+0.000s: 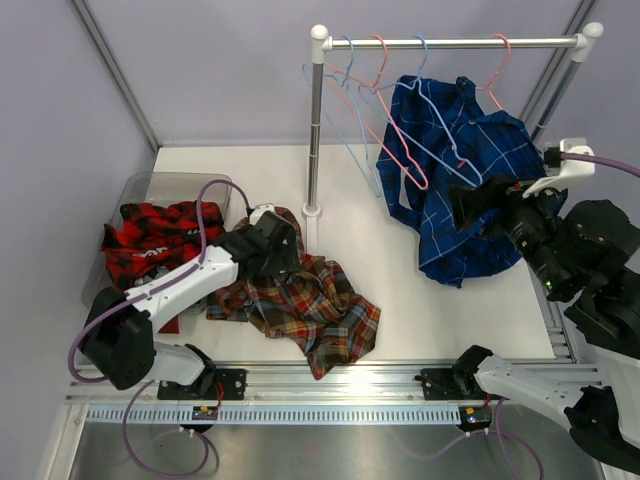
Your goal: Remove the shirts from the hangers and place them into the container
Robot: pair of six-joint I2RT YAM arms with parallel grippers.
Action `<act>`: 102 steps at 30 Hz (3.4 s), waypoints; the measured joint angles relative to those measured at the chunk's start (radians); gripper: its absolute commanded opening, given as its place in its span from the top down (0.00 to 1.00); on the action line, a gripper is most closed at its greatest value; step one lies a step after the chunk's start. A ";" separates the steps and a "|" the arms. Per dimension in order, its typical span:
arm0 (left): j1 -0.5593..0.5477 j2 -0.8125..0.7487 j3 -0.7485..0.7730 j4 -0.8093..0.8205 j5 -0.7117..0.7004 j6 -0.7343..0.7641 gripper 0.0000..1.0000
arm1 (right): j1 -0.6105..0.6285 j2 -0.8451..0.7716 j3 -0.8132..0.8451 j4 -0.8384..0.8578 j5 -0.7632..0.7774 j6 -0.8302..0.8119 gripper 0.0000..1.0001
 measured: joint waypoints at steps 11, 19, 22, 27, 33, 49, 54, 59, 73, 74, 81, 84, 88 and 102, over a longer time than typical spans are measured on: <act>0.000 0.230 0.034 -0.074 -0.114 -0.074 0.01 | 0.002 -0.015 -0.082 -0.007 -0.105 0.016 0.15; 0.000 0.319 0.050 -0.037 -0.106 -0.083 0.09 | 0.002 -0.094 -0.097 -0.005 -0.110 0.013 0.14; 0.000 0.329 0.050 -0.006 -0.090 -0.089 0.30 | 0.002 -0.119 -0.101 -0.007 -0.105 0.009 0.14; -0.001 0.360 0.050 0.087 -0.031 -0.100 0.73 | 0.002 -0.158 -0.101 -0.008 -0.101 0.006 0.14; 0.003 0.373 0.077 0.111 -0.005 -0.082 1.00 | 0.002 -0.174 -0.101 -0.011 -0.093 0.003 0.13; 0.095 0.047 0.721 -0.115 -0.219 0.304 1.00 | 0.002 -0.180 -0.094 -0.049 -0.076 -0.018 0.13; 0.172 0.035 1.034 -0.015 -0.287 0.533 1.00 | 0.002 -0.172 -0.094 -0.049 -0.077 -0.018 0.13; 0.229 0.018 1.131 0.110 -0.330 0.738 1.00 | 0.002 -0.143 -0.094 -0.048 -0.086 -0.019 0.13; 0.433 -0.194 0.780 0.275 -0.454 0.886 1.00 | 0.002 -0.066 -0.132 -0.029 -0.144 -0.028 0.12; 0.463 -0.222 0.726 0.268 -0.462 0.867 1.00 | 0.002 -0.068 -0.132 -0.029 -0.150 -0.027 0.12; 0.622 -0.330 0.437 0.105 -0.447 0.642 1.00 | 0.002 -0.090 -0.132 -0.029 -0.155 -0.027 0.12; 0.683 -0.280 0.378 0.013 -0.338 0.510 1.00 | 0.002 -0.083 -0.123 -0.031 -0.139 -0.023 0.11; 0.731 -0.183 0.264 -0.021 -0.122 0.358 1.00 | 0.002 -0.034 -0.057 -0.072 -0.074 0.003 0.10; 1.101 -0.132 -0.209 0.305 0.642 -0.041 1.00 | 0.002 0.032 0.186 -0.188 0.116 0.029 0.06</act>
